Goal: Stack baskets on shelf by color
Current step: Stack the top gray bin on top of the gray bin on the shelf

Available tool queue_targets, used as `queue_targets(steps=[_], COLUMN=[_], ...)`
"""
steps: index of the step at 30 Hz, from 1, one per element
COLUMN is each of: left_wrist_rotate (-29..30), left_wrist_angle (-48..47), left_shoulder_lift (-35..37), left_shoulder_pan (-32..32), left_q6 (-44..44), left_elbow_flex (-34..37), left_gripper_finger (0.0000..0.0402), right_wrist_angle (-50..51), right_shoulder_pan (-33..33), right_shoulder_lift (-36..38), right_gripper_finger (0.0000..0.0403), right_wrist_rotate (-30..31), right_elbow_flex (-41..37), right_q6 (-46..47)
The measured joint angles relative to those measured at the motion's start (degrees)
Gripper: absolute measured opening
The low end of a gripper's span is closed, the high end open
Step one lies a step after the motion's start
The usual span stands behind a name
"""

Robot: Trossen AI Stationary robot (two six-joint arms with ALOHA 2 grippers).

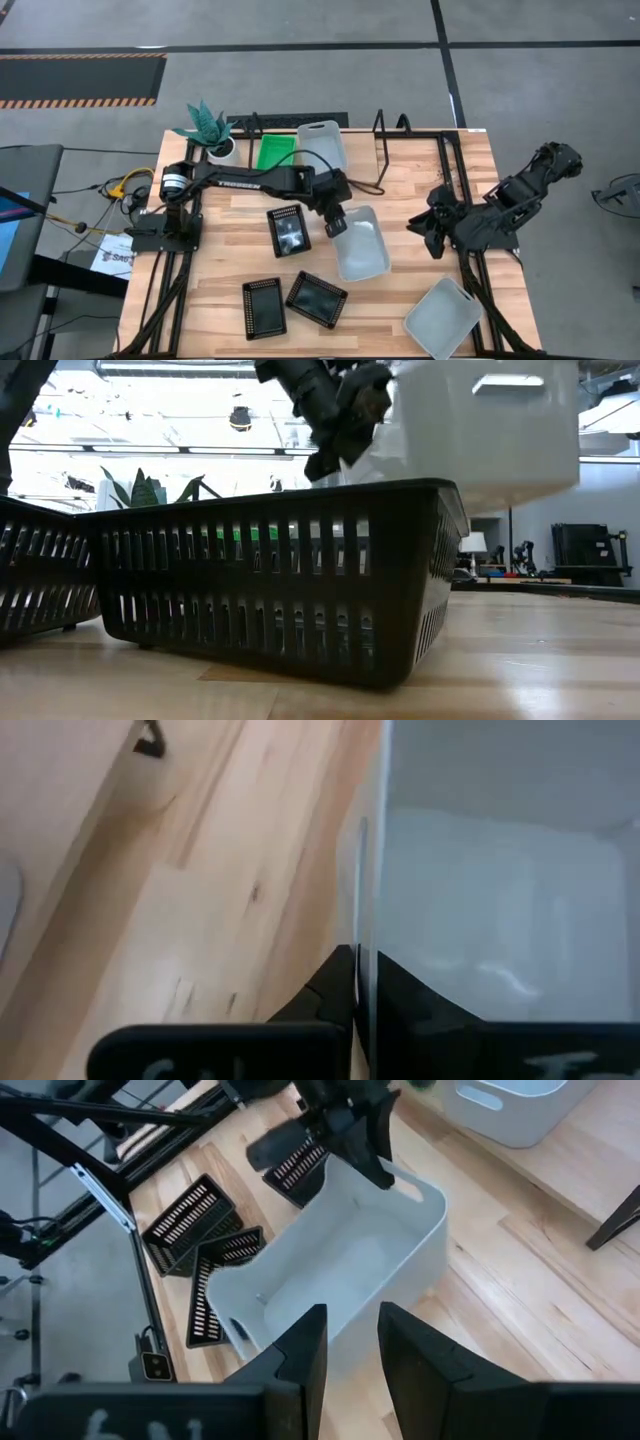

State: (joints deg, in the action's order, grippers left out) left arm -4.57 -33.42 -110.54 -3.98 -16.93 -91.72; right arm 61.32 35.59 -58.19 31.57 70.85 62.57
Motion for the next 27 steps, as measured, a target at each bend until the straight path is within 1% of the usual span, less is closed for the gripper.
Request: queue_targets(steps=[7,13,18,20,23,27], left_wrist_rotate=[-2.3,-2.9,-2.7,-2.0,-1.8,-1.9], left_wrist_angle=[-9.9,-17.9,-23.8,-25.0,-25.9,-26.4], left_shoulder_lift=[0.0,0.1,0.1,0.1,0.1,0.1], left_shoulder_pan=[-0.6,-3.0,-7.5,-9.7,-13.1,-18.2], left_q6=[2.8,6.0,8.0,9.7,12.3,13.5], left_elbow_flex=[-9.7,-18.7,-24.9,-26.8,-28.2,-28.3], left_gripper_finger=[0.0,0.0,0.0,0.0,0.0,0.0], right_wrist_angle=[0.1,0.2,1.8,2.6,3.2,3.0], right_shoulder_pan=[0.0,0.0,-0.1,-0.1,-0.2,-1.3], right_shoulder_lift=[2.6,4.5,5.6,5.8,5.9,5.8], right_gripper_finger=[0.0118,0.0118,0.0118,0.0118,0.0118,0.0118], right_wrist_rotate=[0.7,1.7,2.0,3.2,4.9,5.0], right_elbow_flex=[0.0,0.0,0.0,0.0,0.0,0.0], right_q6=[-0.2,-4.0,-4.6,-4.8,-6.1,-9.9])
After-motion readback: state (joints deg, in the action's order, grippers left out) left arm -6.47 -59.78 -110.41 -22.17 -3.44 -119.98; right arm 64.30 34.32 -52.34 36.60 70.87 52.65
